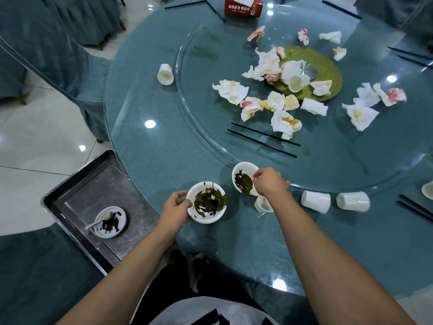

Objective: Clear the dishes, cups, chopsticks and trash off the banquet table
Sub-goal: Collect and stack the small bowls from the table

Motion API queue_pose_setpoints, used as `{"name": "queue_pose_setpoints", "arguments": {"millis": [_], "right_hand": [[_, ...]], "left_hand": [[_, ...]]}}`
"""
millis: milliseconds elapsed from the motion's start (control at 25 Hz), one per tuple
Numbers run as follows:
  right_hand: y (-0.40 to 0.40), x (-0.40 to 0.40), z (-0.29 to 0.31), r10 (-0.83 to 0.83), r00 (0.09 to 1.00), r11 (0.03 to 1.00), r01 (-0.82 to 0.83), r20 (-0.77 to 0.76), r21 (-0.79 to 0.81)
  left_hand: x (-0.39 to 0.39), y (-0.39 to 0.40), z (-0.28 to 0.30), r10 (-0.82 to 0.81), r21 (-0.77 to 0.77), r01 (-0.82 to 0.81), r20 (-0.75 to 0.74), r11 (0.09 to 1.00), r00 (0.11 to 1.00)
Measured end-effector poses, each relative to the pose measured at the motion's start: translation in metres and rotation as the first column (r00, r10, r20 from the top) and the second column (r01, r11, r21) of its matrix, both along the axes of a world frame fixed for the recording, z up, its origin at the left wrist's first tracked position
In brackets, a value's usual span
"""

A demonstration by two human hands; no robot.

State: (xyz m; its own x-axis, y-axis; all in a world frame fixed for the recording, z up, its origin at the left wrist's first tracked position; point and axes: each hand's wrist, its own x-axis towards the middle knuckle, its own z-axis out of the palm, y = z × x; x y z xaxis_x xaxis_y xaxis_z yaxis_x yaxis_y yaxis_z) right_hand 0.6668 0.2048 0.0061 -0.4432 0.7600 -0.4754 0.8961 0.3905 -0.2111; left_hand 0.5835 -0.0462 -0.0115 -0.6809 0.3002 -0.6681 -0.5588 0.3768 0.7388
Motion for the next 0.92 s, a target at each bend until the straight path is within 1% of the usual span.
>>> {"name": "queue_pose_setpoints", "arguments": {"millis": [160,280,400,480,600,680,760,840,920], "right_hand": [[0.002,0.005,-0.008,-0.017,1.000,1.000,0.017,0.008,-0.012],[0.000,0.009,-0.013,-0.027,0.998,0.999,0.026,-0.061,-0.019],[-0.004,0.009,-0.014,-0.073,0.971,0.997,0.074,-0.226,-0.007],[-0.006,0.010,-0.013,-0.138,0.926,0.990,0.131,-0.353,-0.043],[-0.006,0.006,-0.006,-0.233,0.839,0.972,0.187,-0.492,-0.142],[-0.010,0.002,-0.001,-0.263,0.787,0.961,0.163,-0.558,-0.222],[-0.017,-0.001,0.002,-0.259,0.762,0.954,0.107,-0.593,-0.279],[-0.027,-0.002,0.001,-0.236,0.756,0.945,0.031,-0.611,-0.327],[-0.036,-0.002,-0.001,-0.197,0.770,0.933,-0.042,-0.606,-0.357]], "left_hand": [[0.001,0.002,0.001,0.008,0.002,-0.008,-0.010,1.000,1.000],[0.002,0.002,0.001,0.016,-0.003,-0.017,-0.019,1.000,1.000],[0.003,0.002,0.002,0.025,0.003,-0.025,-0.025,1.000,0.999],[0.004,0.002,0.004,0.032,0.006,-0.032,-0.028,0.999,0.999],[0.005,0.003,0.005,0.038,0.000,-0.038,-0.029,0.999,0.999],[0.005,0.004,0.006,0.042,-0.004,-0.042,-0.028,0.999,0.999],[0.006,0.004,0.008,0.041,-0.006,-0.042,-0.023,0.999,0.999],[0.006,0.003,0.010,0.040,-0.003,-0.040,-0.020,0.999,0.999],[0.007,0.003,0.012,0.055,0.000,-0.055,-0.005,0.998,0.998]]}}
